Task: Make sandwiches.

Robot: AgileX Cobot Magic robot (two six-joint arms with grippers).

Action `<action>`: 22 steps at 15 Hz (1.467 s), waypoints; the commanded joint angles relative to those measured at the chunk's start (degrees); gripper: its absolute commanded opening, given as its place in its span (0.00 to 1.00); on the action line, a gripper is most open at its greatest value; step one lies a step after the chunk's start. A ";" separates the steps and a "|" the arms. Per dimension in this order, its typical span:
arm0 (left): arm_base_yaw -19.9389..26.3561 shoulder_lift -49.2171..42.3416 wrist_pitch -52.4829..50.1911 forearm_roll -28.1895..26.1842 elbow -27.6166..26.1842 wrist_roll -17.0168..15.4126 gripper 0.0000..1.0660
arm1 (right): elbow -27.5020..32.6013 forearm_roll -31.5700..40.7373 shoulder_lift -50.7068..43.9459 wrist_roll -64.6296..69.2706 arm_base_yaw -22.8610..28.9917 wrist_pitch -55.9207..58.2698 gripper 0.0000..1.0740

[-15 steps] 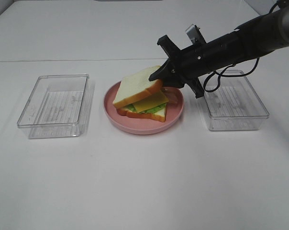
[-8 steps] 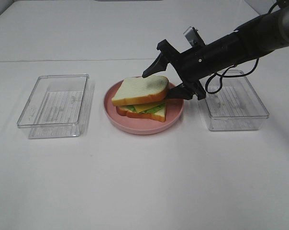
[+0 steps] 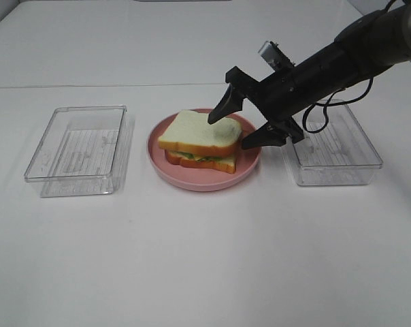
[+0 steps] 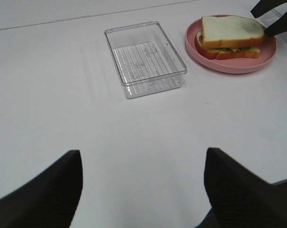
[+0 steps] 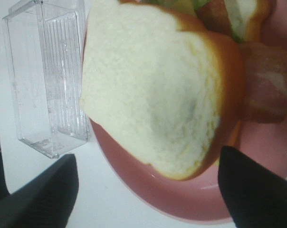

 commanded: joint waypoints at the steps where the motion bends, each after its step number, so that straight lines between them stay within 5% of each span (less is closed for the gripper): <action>1: -0.29 -0.52 -0.63 0.00 0.11 0.17 0.65 | 0.06 -6.42 -2.35 3.67 -0.11 0.46 0.71; 11: -0.29 -0.52 -0.63 0.00 0.11 0.17 0.65 | 0.17 -42.17 -31.74 12.78 -0.11 15.99 0.71; 17: -0.29 -0.52 -0.63 0.00 0.11 0.17 0.65 | 0.34 -49.62 -47.10 16.10 -0.11 27.67 0.71; 20: -0.29 -0.52 -0.63 0.00 0.11 0.17 0.65 | 5.73 -50.88 -55.12 16.10 -0.11 28.53 0.71; 22: -0.29 -0.52 -0.63 0.00 0.11 0.17 0.65 | 19.37 -50.94 -66.06 16.56 -0.11 27.16 0.71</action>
